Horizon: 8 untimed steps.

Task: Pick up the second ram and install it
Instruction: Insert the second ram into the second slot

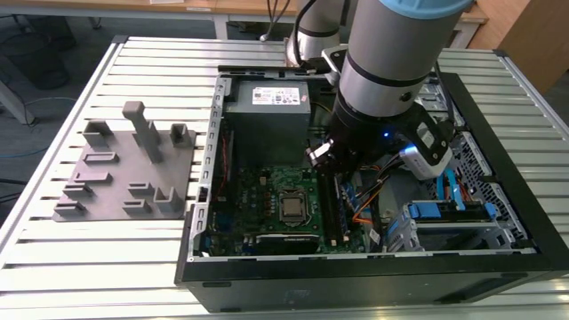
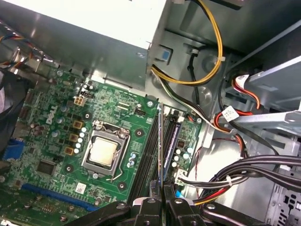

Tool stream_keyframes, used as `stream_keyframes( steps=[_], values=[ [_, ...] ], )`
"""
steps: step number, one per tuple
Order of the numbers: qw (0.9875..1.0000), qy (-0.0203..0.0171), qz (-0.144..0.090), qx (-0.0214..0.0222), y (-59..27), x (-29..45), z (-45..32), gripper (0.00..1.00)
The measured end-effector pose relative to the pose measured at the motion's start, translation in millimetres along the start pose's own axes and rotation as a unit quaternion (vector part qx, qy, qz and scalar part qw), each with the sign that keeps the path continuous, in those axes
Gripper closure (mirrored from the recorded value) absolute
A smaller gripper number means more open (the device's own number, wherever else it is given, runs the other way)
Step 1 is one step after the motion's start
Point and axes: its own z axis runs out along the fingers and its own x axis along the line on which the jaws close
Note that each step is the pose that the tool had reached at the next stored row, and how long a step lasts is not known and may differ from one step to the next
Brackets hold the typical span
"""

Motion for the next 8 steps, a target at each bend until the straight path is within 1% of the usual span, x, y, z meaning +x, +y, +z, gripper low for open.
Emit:
stream_keyframes(
  steps=[8],
  values=[
    [0.9996, -0.0019, 0.026, 0.0016, 0.0, 0.0, 0.1, 0.86]
  ],
)
